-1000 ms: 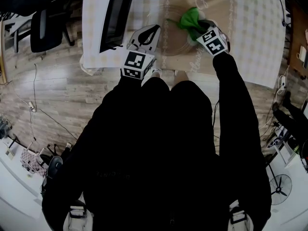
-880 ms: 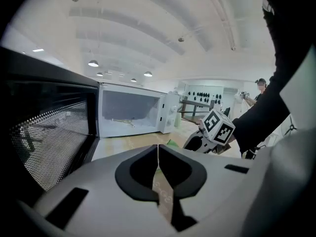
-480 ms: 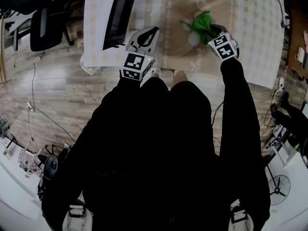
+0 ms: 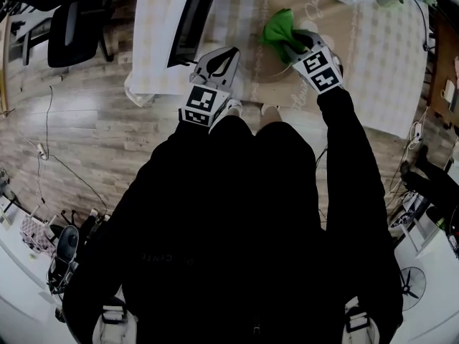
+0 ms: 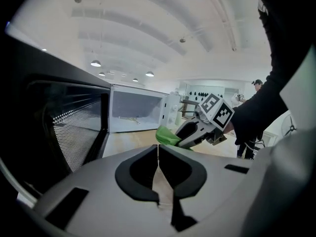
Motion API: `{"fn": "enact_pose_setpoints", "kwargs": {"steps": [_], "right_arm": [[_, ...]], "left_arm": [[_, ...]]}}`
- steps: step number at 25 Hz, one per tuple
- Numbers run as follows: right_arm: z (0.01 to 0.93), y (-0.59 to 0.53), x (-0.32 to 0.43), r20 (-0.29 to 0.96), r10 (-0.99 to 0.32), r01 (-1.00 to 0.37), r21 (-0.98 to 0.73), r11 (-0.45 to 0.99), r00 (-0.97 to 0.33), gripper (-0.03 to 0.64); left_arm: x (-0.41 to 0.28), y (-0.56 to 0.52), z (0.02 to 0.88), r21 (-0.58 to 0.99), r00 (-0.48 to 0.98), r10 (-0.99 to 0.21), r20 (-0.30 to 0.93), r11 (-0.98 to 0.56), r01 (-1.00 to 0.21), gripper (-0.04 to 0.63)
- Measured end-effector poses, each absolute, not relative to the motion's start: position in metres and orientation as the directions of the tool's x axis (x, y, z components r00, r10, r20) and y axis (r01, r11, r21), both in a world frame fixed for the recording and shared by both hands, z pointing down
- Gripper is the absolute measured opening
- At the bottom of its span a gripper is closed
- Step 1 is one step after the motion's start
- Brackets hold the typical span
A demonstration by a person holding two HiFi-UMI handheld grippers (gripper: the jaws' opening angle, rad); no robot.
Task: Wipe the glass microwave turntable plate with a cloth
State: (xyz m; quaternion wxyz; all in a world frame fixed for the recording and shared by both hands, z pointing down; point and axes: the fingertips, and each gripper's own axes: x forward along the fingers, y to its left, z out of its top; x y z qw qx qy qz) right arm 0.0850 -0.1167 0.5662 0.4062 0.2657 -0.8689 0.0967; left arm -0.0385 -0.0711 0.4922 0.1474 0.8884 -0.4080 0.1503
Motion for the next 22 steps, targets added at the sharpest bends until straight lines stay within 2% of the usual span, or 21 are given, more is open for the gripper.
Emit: {"fn": "enact_pose_setpoints", "kwargs": {"steps": [10,18,22], "right_arm": [[0.579,-0.096,-0.04,0.739,-0.24,-0.346,0.009,0.938,-0.629,0.129],[0.607,-0.082,-0.093,0.779,-0.158,-0.214,0.031,0.976,-0.607,0.129],[0.622,-0.082,-0.099,0.8,-0.138,-0.196,0.026,0.98,-0.584,0.129]], "left_arm": [[-0.076,-0.048,0.496,0.15,0.584,-0.706,0.401,-0.578,-0.802,0.021],[-0.1,-0.032,0.501,0.156,0.551,-0.724,0.416,-0.54,-0.827,0.021],[-0.103,-0.03,0.502,0.162,0.545,-0.728,0.415,-0.531,-0.832,0.021]]}}
